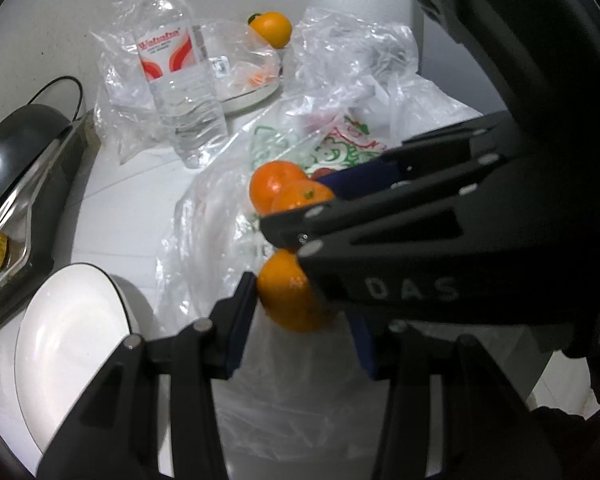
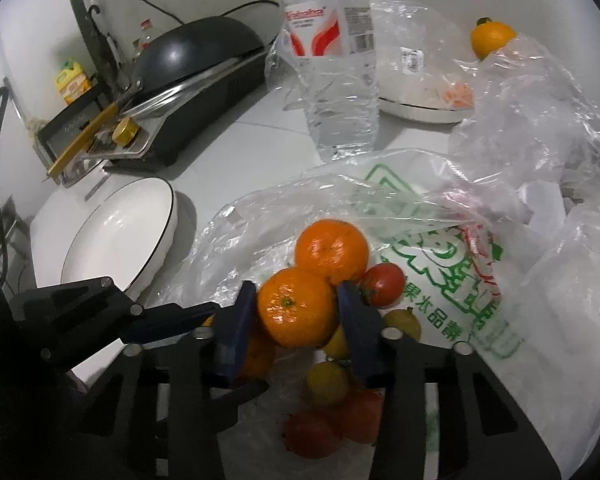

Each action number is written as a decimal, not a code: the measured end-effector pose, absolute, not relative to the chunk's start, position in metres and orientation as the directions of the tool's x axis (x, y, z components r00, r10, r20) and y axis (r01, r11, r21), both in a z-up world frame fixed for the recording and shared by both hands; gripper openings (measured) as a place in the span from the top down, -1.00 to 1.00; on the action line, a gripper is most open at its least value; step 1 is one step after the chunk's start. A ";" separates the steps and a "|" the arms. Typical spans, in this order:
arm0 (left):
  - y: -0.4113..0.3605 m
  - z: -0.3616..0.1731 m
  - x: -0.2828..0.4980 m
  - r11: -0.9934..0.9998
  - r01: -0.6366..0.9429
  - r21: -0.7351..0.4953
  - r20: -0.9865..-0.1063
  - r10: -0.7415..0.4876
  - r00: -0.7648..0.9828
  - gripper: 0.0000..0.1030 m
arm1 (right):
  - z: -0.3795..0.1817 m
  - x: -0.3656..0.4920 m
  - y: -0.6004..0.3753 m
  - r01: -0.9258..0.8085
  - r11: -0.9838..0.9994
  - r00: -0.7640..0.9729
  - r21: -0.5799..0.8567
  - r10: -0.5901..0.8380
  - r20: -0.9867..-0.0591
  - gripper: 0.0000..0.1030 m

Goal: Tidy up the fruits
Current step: 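Grasp a mandarin with the left gripper while the right gripper grasps another mandarin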

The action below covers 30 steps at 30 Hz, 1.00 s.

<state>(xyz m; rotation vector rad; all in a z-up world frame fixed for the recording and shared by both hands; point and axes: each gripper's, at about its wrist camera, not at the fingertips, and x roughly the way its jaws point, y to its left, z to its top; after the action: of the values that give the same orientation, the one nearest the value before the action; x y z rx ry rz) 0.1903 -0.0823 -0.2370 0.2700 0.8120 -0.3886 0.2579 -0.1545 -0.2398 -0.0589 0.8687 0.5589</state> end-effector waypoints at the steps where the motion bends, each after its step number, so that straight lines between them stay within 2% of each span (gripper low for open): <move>1: -0.082 -0.237 0.190 0.896 0.436 0.085 -0.745 -0.233 0.625 0.12 | -0.240 0.258 -0.154 -0.488 0.856 0.516 0.167 0.438 -0.736 0.19; 19: -0.077 -0.221 0.173 0.898 0.430 0.092 -0.710 -0.243 0.660 0.12 | -0.209 0.239 -0.173 -0.472 0.873 0.590 0.126 0.419 -0.690 0.20; 30: -0.084 -0.227 0.173 0.885 0.430 0.178 -0.706 -0.190 0.682 0.10 | -0.213 0.228 -0.182 -0.457 0.879 0.590 0.138 0.415 -0.692 0.20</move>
<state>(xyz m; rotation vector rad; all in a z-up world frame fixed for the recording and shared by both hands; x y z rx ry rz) 0.1730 -0.0843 -0.2274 0.3459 0.7435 -0.3557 0.2276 -0.1820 -0.2126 -0.0565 0.7902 0.5078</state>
